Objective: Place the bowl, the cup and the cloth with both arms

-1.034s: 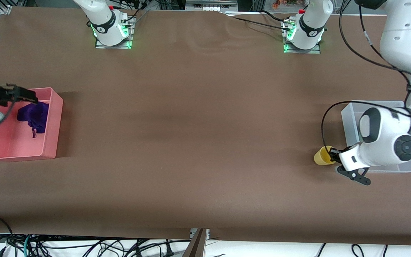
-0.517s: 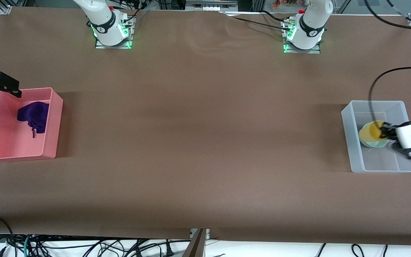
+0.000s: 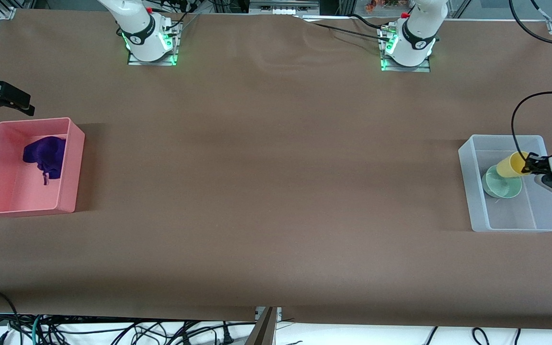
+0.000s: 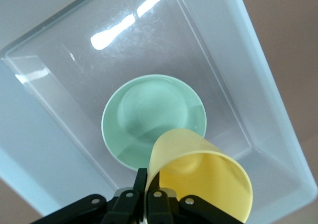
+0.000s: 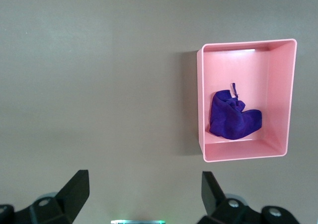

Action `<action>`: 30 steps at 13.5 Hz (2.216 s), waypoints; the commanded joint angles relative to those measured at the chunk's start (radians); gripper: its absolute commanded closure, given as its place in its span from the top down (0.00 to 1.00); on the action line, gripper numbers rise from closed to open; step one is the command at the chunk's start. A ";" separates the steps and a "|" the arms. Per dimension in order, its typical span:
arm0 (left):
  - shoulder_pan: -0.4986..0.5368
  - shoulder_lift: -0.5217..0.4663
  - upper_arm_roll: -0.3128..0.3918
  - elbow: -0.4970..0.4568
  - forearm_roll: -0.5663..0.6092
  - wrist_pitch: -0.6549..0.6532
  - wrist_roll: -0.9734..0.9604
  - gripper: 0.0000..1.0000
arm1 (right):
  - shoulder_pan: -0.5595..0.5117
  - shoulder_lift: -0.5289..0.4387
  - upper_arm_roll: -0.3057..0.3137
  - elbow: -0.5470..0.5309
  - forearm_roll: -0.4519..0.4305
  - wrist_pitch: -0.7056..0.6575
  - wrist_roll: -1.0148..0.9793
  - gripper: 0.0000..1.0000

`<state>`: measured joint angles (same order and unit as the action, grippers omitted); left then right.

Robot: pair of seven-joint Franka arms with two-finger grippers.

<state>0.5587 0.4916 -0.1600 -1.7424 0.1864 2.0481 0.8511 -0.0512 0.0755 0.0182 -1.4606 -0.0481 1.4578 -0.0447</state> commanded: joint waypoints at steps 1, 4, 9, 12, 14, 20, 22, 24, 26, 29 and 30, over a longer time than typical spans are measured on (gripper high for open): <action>0.004 -0.008 -0.012 -0.011 0.042 0.065 0.022 0.00 | -0.009 0.007 0.005 0.013 0.014 -0.010 0.000 1.00; 0.006 0.024 -0.012 -0.012 0.042 0.111 0.020 0.00 | -0.010 0.009 0.005 0.014 0.019 -0.004 0.000 1.00; 0.003 -0.014 -0.023 0.006 0.031 0.031 0.019 1.00 | -0.012 0.015 0.003 0.014 0.022 0.004 0.003 1.00; -0.002 -0.108 -0.088 0.020 0.028 -0.086 -0.024 1.00 | -0.007 0.015 0.005 0.014 0.024 0.006 0.005 1.00; -0.002 -0.169 -0.150 0.047 0.028 -0.204 -0.131 1.00 | -0.009 0.017 0.005 0.014 0.025 0.006 0.005 1.00; 0.000 -0.202 -0.383 0.303 -0.045 -0.603 -0.584 1.00 | -0.009 0.015 0.003 0.014 0.025 0.006 0.005 1.00; -0.031 -0.273 -0.376 0.290 -0.138 -0.637 -0.622 1.00 | -0.007 0.017 0.005 0.014 0.024 0.006 0.002 1.00; -0.167 -0.376 -0.241 0.220 -0.160 -0.619 -0.650 1.00 | -0.007 0.017 0.005 0.014 0.024 0.006 0.003 1.00; -0.314 -0.467 -0.070 0.109 -0.249 -0.553 -0.662 1.00 | -0.013 0.017 0.003 0.014 0.027 0.006 0.003 1.00; -0.457 -0.619 0.042 -0.098 -0.252 -0.410 -0.699 1.00 | -0.013 0.017 0.002 0.014 0.025 0.006 0.005 1.00; -0.477 -0.628 0.043 -0.106 -0.228 -0.411 -0.734 1.00 | -0.013 0.017 0.002 0.014 0.027 0.006 0.005 1.00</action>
<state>0.1298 -0.0357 -0.1460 -1.7240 -0.0452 1.5814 0.1686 -0.0556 0.0875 0.0165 -1.4597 -0.0375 1.4644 -0.0447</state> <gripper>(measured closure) 0.000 0.000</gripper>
